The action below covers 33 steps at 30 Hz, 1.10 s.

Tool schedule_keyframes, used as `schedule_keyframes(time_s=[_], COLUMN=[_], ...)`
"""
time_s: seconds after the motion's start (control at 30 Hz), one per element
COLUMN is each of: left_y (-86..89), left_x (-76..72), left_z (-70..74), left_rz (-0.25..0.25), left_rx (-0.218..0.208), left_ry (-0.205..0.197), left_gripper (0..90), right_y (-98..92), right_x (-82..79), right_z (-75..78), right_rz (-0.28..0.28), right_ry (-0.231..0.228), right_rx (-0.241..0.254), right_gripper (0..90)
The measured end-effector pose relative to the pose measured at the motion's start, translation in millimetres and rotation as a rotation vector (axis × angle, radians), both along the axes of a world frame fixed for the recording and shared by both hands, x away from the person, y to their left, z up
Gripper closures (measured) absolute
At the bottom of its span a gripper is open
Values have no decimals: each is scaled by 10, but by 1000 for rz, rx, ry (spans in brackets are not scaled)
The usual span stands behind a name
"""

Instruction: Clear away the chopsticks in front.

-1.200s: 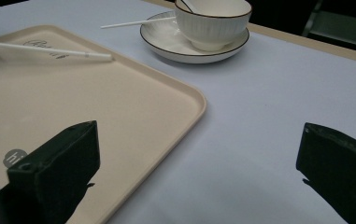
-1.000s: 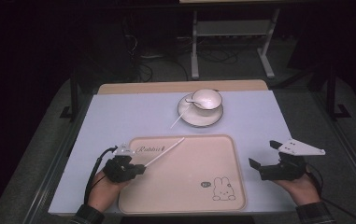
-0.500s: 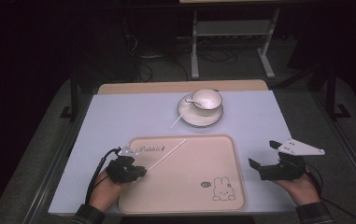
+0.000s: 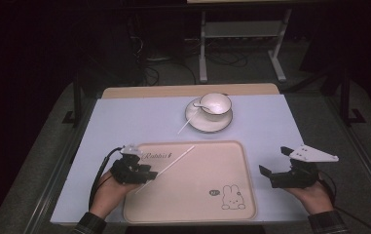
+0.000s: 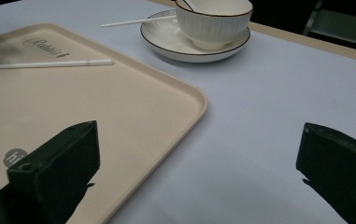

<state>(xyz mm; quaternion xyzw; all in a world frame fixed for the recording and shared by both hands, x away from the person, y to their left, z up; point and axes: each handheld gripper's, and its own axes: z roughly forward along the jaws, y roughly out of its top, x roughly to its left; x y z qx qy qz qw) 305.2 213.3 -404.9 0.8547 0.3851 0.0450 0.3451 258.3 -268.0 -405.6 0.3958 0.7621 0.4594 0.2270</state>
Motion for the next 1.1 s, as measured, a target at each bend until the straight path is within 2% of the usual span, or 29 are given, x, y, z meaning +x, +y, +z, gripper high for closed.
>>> schedule_keyframes(time_s=[0.1,0.13,0.37,0.53,0.63,0.73,0.8,0.9,1.1], left_y=[-102,-163,-523,-781,-918,-1034,-1120,-1211,-1334], left_x=[179,269,821,1247,1486,1675,1771,1878,2007], left_z=[92,129,269,257,214,159,114,52,-47], left_rz=[-4,-3,-15,3,15,21,17,10,14], left_rx=[-16,-22,-40,-38,-6,1,27,33,73], left_ry=[-32,-50,-111,-142,-176,-164,-167,-150,-133], left_gripper=[543,540,566,610,653,679,679,678,677], right_y=[0,0,-19,-35,-40,-46,-52,-57,-65], right_x=[-7,-7,0,-6,-5,-3,1,1,2], right_z=[7,9,-1,2,2,-5,-8,-5,-1], right_rz=[-1,-1,-5,-7,-3,-2,-1,-1,-2], right_ry=[-1,-3,2,1,-2,3,4,2,0], right_rx=[1,3,9,22,25,27,29,35,45], right_gripper=[0,0,0,0,0,0,0,0,0])
